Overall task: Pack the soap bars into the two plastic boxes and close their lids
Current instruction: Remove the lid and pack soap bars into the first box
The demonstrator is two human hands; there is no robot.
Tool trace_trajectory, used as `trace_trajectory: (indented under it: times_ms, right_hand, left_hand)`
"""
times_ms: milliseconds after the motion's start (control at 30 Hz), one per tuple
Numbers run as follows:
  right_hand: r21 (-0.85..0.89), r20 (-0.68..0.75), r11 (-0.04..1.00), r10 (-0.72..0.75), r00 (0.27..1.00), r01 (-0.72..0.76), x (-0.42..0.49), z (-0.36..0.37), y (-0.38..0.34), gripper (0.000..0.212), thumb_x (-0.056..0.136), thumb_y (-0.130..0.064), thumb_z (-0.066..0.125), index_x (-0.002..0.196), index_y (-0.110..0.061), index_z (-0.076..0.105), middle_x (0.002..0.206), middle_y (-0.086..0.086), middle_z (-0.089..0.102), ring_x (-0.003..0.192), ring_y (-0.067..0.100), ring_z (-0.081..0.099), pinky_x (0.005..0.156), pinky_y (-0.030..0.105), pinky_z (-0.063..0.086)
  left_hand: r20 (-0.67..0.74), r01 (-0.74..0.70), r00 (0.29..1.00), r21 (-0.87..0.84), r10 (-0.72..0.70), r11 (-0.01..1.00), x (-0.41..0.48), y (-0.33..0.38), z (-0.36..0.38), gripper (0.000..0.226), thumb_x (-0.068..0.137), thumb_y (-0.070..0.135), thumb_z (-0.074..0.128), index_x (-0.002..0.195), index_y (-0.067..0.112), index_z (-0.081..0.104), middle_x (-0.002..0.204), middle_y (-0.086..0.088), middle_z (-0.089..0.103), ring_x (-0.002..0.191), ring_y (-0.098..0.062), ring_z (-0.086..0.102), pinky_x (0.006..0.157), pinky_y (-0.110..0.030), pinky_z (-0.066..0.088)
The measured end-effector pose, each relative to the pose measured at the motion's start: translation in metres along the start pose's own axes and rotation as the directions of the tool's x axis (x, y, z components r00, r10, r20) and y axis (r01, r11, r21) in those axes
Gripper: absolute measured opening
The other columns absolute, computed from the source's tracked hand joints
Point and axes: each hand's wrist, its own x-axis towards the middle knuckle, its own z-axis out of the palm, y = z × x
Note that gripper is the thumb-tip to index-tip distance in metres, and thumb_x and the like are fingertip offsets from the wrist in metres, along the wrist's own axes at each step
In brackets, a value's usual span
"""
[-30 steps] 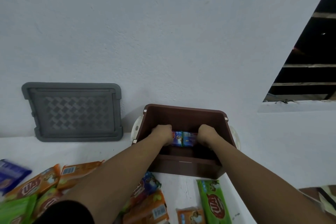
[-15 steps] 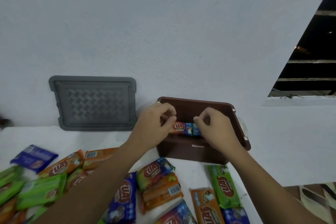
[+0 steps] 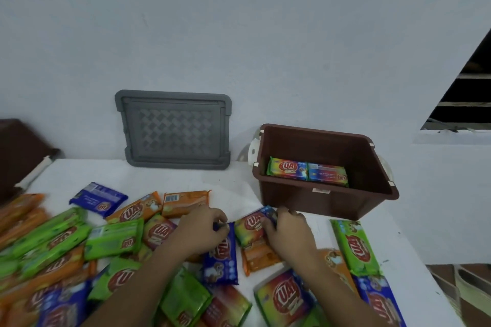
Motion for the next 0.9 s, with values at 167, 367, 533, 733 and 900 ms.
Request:
trace_trajectory:
  times_ms: [167, 367, 533, 733, 900]
  right_hand:
    - [0.216, -0.002, 0.972, 0.090, 0.996, -0.088, 0.000, -0.003, -0.003, 0.030, 0.088, -0.035, 0.061, 0.106, -0.012, 0.056, 0.101, 0.006, 0.068, 0.093, 0.022, 0.063, 0.077, 0.030, 0.051]
    - [0.448, 0.089, 0.867, 0.198, 0.976, -0.217, -0.007, -0.017, -0.004, 0.045, 0.081, -0.021, 0.072, 0.121, -0.010, 0.055, 0.104, 0.002, 0.065, 0.092, 0.016, 0.062, 0.079, 0.028, 0.051]
    - [0.663, 0.326, 0.632, 0.239, 0.915, -0.401, -0.011, -0.031, -0.002, 0.035, 0.076, 0.000, 0.074, 0.104, -0.012, 0.058, 0.094, 0.009, 0.071, 0.078, 0.025, 0.072, 0.075, 0.043, 0.060]
    - [0.700, 0.409, 0.617, 0.065, 0.910, -0.358, -0.023, -0.051, 0.002, 0.033, 0.084, 0.000, 0.066, 0.104, -0.016, 0.047, 0.104, 0.012, 0.068, 0.083, 0.027, 0.073, 0.073, 0.042, 0.061]
    - [0.734, 0.299, 0.651, -0.052, 0.953, -0.195, -0.031, -0.090, 0.005, 0.044, 0.086, 0.002, 0.063, 0.112, -0.031, 0.048, 0.108, 0.007, 0.061, 0.082, 0.023, 0.073, 0.062, 0.033, 0.060]
  left_hand:
    - [0.013, -0.002, 1.000, -0.068, 0.003, 0.998, -0.011, -0.002, 0.001, 0.029, 0.089, 0.037, 0.061, 0.114, 0.021, 0.061, 0.113, 0.005, 0.060, 0.101, -0.011, 0.058, 0.084, -0.030, 0.054]
    - [-0.022, 0.016, 1.000, -0.232, -0.022, 0.973, -0.017, -0.002, -0.006, 0.029, 0.084, 0.035, 0.069, 0.109, 0.024, 0.060, 0.107, 0.007, 0.059, 0.088, -0.006, 0.061, 0.066, -0.020, 0.055]
    - [0.128, 0.092, 0.990, -0.253, -0.061, 0.963, -0.021, 0.003, -0.027, 0.021, 0.083, 0.035, 0.070, 0.098, 0.022, 0.063, 0.093, 0.007, 0.068, 0.079, -0.004, 0.066, 0.062, -0.022, 0.055]
    - [0.222, 0.112, 0.974, -0.263, -0.053, 0.958, -0.026, 0.006, -0.039, 0.024, 0.083, 0.027, 0.069, 0.100, 0.027, 0.053, 0.104, 0.002, 0.066, 0.086, -0.010, 0.068, 0.074, -0.036, 0.061]
    - [0.115, -0.001, 0.992, -0.461, 0.061, 0.887, -0.031, 0.018, -0.057, 0.028, 0.088, 0.018, 0.063, 0.098, 0.033, 0.041, 0.098, -0.007, 0.068, 0.086, -0.023, 0.071, 0.066, -0.042, 0.061]
